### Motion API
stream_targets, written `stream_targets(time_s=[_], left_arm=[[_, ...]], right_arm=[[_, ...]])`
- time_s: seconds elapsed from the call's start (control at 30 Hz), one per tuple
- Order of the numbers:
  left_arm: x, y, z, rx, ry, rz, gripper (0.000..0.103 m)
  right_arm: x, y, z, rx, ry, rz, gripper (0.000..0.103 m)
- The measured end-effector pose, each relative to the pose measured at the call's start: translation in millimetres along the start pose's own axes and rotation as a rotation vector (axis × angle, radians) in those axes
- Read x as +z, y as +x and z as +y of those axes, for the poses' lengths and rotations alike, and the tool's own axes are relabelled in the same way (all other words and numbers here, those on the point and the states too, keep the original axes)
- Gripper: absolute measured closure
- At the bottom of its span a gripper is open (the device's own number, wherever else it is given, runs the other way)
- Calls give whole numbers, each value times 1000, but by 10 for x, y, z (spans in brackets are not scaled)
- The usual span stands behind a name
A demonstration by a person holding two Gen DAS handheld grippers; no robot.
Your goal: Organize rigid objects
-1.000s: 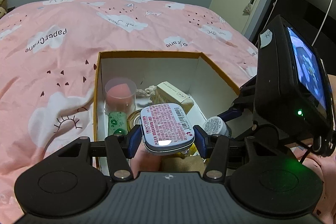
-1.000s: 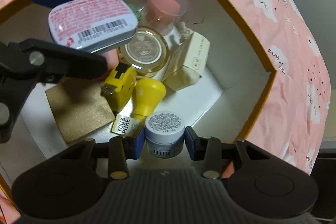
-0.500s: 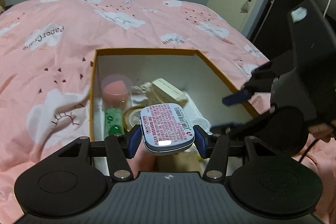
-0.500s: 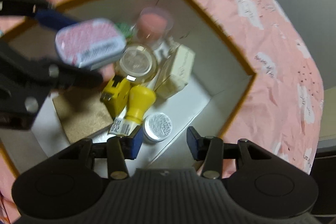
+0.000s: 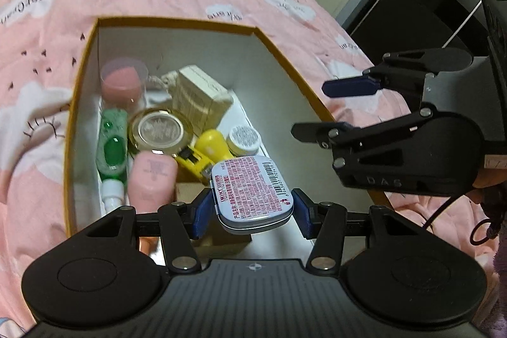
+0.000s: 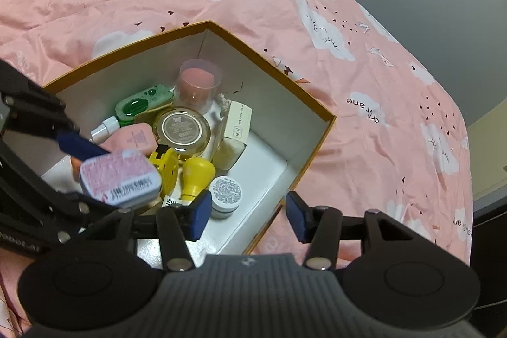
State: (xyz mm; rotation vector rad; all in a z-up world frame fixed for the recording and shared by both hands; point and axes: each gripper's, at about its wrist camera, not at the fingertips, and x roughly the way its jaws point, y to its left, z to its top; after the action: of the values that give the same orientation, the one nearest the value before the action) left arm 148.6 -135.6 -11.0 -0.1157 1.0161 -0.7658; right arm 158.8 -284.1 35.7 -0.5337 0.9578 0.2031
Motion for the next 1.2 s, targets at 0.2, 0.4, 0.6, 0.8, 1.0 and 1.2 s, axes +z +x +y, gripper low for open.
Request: stream_targets(time_s=[0.2,0.4,0.6,0.8,1.0,1.2], left_arm=[[-10,55,9,-11,-11,37,42],[-28,138,75,-24,-60,69,42],[-49,134,116,-12,-81,70,28],[-40,27,115,-3,-89,41,24],[-33,-224,84,14,-83,-32,24],[-115,-635,-88,125,26,-240,24]], right_arm=[[-36,45,17,7,7,5,50],[-36,50,49,13,1,4,47],[-40,51,64,13,-1,5,44],[-40,33,97,14,-8,9,41],[-19,-77,82,-4,0,-8,32],[-11,-300,64,30,81,-43,23]])
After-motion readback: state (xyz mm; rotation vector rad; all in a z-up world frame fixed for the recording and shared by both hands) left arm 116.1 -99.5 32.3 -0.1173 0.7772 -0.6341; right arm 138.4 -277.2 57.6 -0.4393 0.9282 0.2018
